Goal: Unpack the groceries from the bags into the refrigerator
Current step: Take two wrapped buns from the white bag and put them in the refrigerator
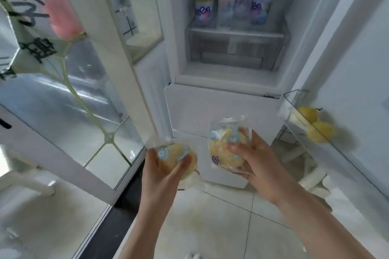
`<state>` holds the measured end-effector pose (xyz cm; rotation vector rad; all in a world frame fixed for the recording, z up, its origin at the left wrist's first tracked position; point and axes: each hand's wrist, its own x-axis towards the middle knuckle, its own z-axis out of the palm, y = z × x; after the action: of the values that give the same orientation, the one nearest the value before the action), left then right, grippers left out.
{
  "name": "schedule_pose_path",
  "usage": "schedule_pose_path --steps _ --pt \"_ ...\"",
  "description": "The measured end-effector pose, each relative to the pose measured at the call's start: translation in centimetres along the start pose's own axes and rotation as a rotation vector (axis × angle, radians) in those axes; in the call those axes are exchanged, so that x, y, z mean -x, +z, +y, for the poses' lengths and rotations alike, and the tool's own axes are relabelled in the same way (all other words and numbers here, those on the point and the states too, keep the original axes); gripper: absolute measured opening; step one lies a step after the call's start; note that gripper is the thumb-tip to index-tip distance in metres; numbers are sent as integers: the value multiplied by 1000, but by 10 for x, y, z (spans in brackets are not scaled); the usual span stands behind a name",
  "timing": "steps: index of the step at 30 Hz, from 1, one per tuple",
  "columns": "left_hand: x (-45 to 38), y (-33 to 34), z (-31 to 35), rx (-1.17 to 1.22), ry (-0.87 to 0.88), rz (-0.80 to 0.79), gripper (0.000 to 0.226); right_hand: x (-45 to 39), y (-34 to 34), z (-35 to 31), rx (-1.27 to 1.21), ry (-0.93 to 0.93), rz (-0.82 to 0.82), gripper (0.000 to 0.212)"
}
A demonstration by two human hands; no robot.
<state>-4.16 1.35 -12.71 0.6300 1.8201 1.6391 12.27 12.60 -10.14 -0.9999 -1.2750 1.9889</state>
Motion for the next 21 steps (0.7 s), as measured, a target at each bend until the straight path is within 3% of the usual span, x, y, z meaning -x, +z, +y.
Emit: schedule_pose_path --steps 4,12,21 --pt "-48 11 32 -79 129 -141 35 -16 7 -23 40 -159 178 26" --pt "-97 69 93 -77 342 -346 31 -7 -6 -79 122 -396 427 43" --pt "-100 139 177 35 566 -456 41 30 -28 -158 369 -619 554 34"
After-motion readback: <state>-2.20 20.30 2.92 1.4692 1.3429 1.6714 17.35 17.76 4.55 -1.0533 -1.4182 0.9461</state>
